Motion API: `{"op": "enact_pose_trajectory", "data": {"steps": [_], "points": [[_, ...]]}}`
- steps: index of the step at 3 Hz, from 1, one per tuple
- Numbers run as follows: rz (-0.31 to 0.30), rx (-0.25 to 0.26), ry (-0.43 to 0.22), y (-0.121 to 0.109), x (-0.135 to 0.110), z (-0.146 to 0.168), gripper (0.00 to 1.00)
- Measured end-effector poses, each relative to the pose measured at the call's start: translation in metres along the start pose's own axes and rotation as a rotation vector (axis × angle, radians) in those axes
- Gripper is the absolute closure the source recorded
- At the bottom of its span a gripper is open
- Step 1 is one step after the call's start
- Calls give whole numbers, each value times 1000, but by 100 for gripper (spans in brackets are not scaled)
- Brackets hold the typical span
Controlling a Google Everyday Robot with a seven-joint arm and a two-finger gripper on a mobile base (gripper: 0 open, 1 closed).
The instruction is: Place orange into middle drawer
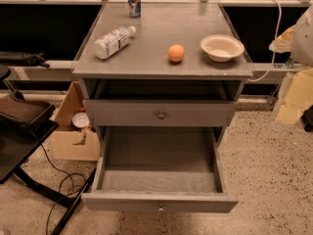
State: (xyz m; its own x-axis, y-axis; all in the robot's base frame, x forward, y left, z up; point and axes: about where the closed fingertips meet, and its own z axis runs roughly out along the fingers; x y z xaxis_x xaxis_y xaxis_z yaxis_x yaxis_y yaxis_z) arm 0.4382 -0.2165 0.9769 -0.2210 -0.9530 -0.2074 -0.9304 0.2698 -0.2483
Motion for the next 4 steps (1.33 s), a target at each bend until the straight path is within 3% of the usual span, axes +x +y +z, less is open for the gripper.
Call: {"op": "enact_pose_trajectory", "data": {"steps": [1, 2, 3, 4], "points": [[0, 0, 0, 0, 0, 0, 0], [20, 1, -120, -17, -14, 14, 0], [48, 22, -325, -56, -46, 38, 0], [52, 75, -498, -104, -82, 56, 0]]}}
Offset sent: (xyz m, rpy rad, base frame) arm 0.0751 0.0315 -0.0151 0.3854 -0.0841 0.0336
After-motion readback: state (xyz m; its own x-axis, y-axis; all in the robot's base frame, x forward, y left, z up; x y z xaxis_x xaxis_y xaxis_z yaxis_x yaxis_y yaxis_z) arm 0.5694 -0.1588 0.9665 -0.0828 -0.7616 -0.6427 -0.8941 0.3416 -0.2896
